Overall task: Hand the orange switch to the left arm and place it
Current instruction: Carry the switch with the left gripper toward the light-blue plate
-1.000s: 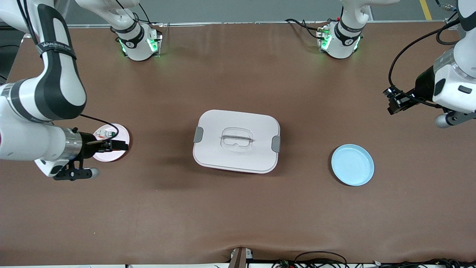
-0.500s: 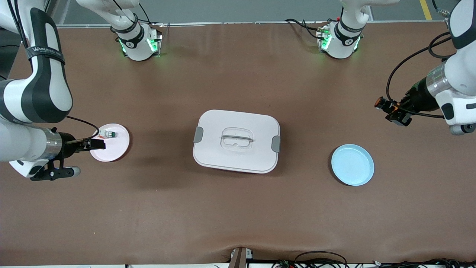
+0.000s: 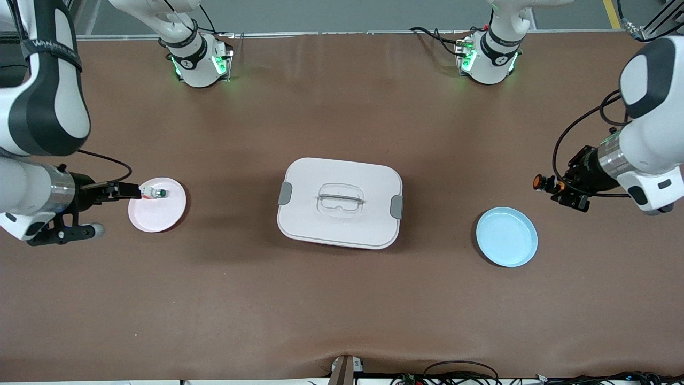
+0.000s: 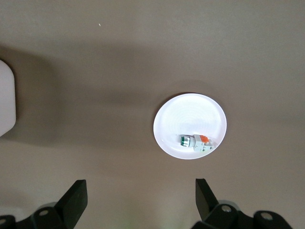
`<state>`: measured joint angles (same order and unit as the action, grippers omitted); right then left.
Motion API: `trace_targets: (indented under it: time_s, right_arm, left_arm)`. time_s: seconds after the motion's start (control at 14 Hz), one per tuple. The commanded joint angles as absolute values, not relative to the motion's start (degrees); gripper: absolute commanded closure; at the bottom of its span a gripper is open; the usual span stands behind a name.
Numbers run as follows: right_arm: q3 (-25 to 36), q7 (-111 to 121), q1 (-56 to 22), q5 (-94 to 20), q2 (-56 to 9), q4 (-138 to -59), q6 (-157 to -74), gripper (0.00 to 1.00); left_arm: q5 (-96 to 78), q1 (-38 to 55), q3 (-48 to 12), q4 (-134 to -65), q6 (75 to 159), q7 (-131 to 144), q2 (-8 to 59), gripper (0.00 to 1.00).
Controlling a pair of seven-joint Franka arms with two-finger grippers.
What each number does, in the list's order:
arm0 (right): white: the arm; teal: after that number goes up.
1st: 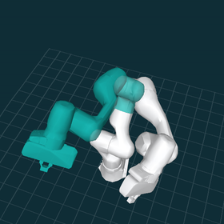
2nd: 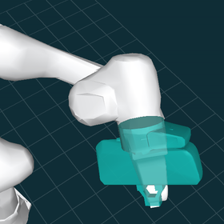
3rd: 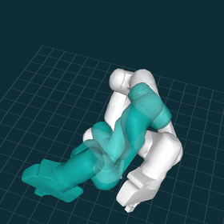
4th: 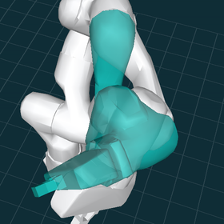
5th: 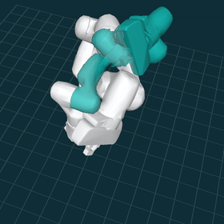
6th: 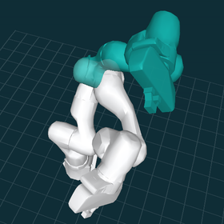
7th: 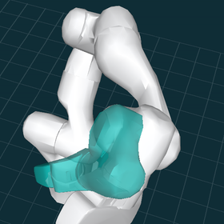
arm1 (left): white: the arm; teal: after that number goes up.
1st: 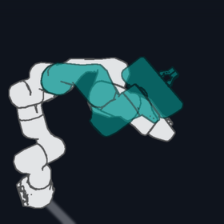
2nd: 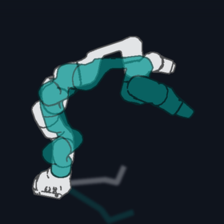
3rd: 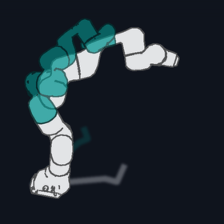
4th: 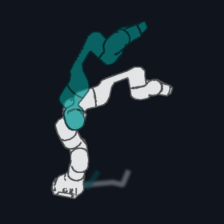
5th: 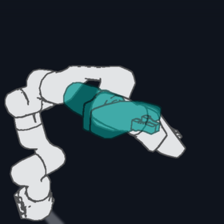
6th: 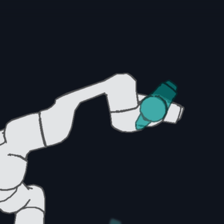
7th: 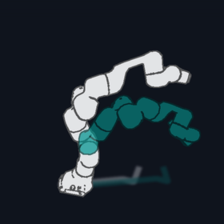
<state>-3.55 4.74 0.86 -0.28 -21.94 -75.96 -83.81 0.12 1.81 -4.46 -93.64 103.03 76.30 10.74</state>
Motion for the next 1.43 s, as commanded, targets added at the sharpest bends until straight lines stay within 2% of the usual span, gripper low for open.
trace_targets:
  time_s: [0.0, 0.43, 0.93, 1.36]
  right_arm:
    - [-4.83, 5.01, 0.88, 0.79, -20.04, -76.2, -82.53, 0.0]
    - [-4.92, 3.79, -0.69, 0.35, -18.54, -76.29, -80.33, 0.0]
    - [-4.49, 2.55, -2.02, 0.97, -18.9, -74.71, -80.16, 0.0]
    - [-4.48, 3.95, 1.75, -0.17, -18.37, -74.53, -76.2, 0.0]
  left_arm:
    - [1.41, 1.85, -4.57, -104.12, 110.89, 79.36, 6.77, 1.0]
    - [2.11, -1.14, -4.57, -115.21, 124.34, 79.37, 7.03, 1.0]
    - [2.11, -2.46, -4.57, -115.75, 131.21, 79.54, 13.44, 1.0]
    - [2.55, -2.46, -4.57, -115.4, 139.29, 81.3, 19.76, 1.0]
